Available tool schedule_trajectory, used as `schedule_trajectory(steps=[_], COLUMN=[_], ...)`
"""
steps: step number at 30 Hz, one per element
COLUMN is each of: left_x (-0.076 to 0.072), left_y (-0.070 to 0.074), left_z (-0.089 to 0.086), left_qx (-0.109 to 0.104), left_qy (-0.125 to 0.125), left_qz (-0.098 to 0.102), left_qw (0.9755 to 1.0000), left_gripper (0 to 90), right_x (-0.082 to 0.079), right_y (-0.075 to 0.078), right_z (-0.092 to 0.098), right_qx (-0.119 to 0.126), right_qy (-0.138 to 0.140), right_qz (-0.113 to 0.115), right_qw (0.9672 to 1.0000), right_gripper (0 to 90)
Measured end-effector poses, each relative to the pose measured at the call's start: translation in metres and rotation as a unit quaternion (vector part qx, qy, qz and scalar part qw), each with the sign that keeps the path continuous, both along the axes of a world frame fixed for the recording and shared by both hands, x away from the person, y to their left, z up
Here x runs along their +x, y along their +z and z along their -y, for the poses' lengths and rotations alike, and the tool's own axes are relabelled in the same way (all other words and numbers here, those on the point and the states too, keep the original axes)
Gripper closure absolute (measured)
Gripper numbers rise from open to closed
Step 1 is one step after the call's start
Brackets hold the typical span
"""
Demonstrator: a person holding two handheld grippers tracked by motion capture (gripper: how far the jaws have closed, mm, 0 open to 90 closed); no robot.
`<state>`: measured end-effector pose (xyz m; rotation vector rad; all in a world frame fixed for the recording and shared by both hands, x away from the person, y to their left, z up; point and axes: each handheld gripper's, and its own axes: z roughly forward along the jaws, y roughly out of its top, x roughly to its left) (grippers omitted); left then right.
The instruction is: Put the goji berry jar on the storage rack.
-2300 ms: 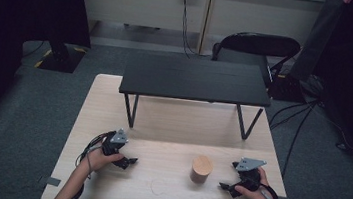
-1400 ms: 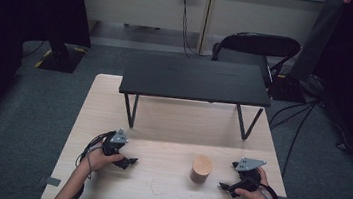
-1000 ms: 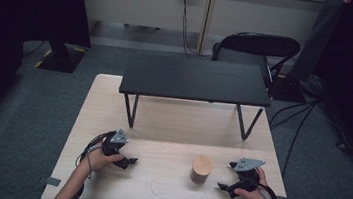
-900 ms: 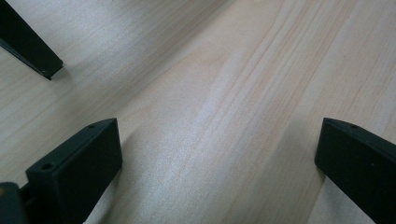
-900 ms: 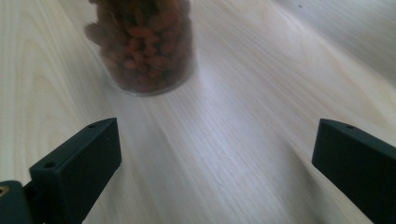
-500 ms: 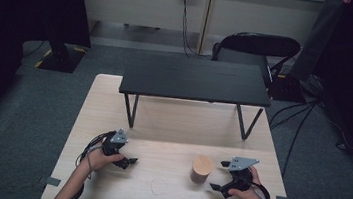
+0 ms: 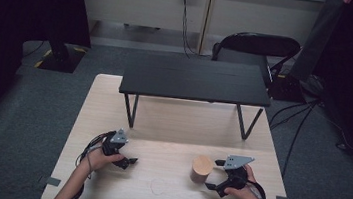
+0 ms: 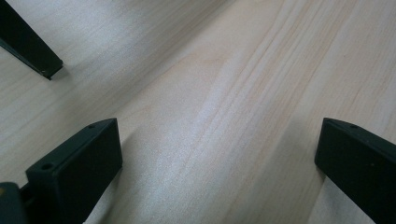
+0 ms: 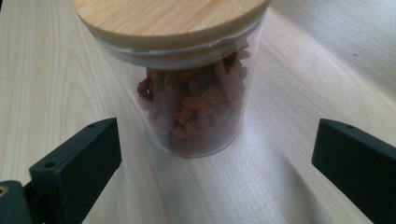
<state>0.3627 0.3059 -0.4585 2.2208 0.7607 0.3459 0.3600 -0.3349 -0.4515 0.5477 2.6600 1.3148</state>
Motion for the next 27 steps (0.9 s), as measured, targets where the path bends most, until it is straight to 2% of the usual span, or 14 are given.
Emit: schedule_trajectory(steps=[27], left_x=[0.0], left_y=[0.0], left_z=[0.0], left_qx=[0.0], left_qy=[0.0], left_qz=[0.0], left_qw=[1.0], left_gripper=[0.0], right_x=[0.006], right_y=[-0.005], right_z=[-0.013], right_qx=[0.034], right_qy=[0.013], right_qz=[0.003], right_qw=[0.9993], right_gripper=[0.1])
